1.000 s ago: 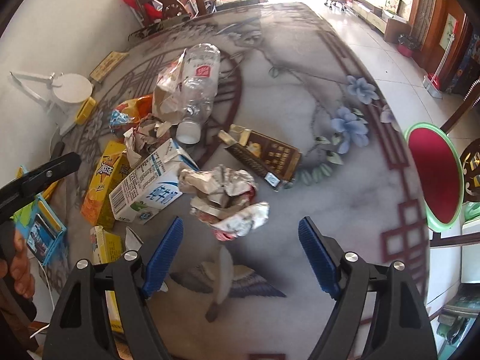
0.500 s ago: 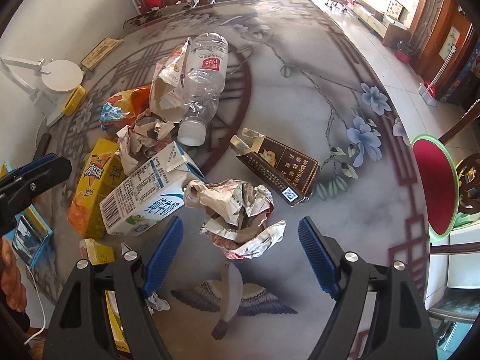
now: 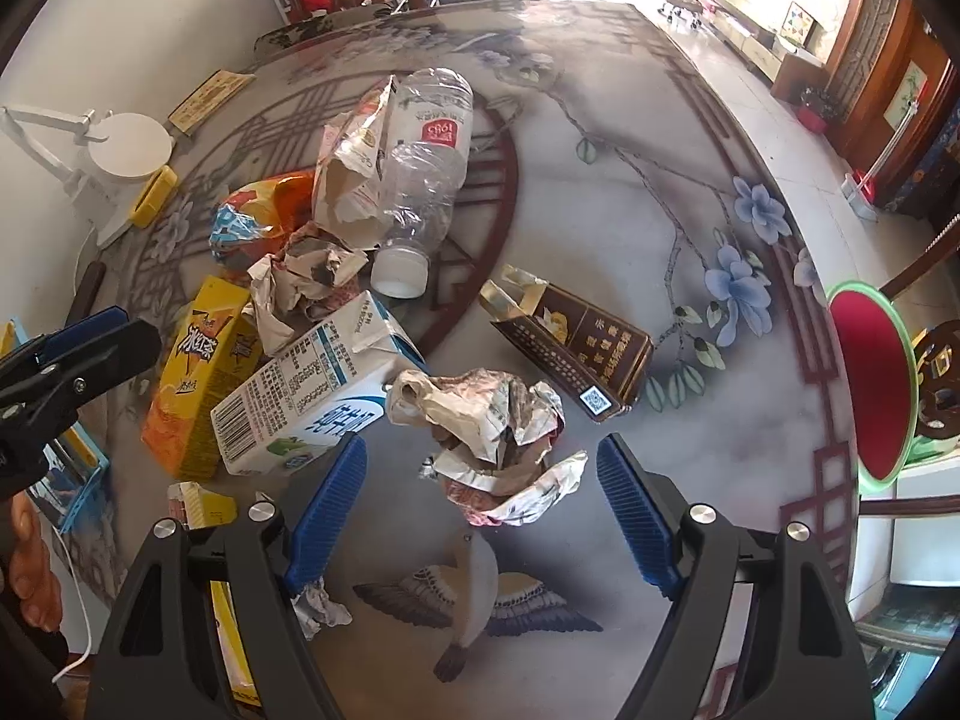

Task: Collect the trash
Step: 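Move both open tools back over the table toward the crumpled foil, then grasp the crumpled foil with the right tool while the left tool grasps the milk carton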

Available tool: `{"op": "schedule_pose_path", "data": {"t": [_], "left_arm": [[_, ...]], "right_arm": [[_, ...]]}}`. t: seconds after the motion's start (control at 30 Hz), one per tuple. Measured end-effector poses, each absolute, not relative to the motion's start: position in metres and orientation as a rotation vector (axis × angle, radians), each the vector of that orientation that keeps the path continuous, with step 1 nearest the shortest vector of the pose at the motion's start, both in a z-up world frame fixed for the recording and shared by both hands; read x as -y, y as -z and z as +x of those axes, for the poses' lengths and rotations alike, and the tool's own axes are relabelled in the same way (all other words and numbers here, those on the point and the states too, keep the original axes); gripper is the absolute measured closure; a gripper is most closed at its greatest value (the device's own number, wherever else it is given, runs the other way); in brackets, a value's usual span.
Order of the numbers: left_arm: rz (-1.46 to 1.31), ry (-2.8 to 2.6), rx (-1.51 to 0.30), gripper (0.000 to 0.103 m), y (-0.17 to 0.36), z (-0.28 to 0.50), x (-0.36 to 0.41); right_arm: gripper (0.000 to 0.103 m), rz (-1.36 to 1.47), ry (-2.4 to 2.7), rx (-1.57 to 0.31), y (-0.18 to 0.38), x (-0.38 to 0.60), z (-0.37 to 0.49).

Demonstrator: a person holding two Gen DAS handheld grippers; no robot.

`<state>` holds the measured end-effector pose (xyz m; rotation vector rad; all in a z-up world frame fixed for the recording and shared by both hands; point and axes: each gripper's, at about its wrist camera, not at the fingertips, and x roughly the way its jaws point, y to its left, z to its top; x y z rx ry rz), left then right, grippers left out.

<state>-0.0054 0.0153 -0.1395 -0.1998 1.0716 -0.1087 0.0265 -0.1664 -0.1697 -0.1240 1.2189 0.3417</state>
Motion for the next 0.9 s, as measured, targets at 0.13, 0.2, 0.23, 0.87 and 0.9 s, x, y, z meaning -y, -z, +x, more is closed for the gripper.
{"op": "schedule_pose_path", "data": {"t": [0.13,0.2,0.23,0.87,0.9], "left_arm": [[-0.199,0.112,-1.072,0.037,0.141,-0.005,-0.015],[-0.199,0.111,-1.072,0.037,0.141,-0.005,-0.015],[-0.2,0.111,-1.074,0.037,0.142,-0.005,-0.015],[-0.062,0.21,-1.29,0.041,0.221,0.018,0.039],[-0.074,0.212,-1.298,0.049,0.223,0.017,0.04]], "right_arm": [[0.026,-0.132,-0.344,-1.246,0.179,0.163,0.032],[0.026,-0.121,-0.349,-1.258,0.183,0.163,0.034],[0.027,-0.118,-0.351,-1.263,0.186,0.163,0.034],[0.081,0.059,-0.332,-1.192,0.149,0.208,0.026],[0.081,0.058,-0.333,-1.191,0.148,0.209,0.024]]}}
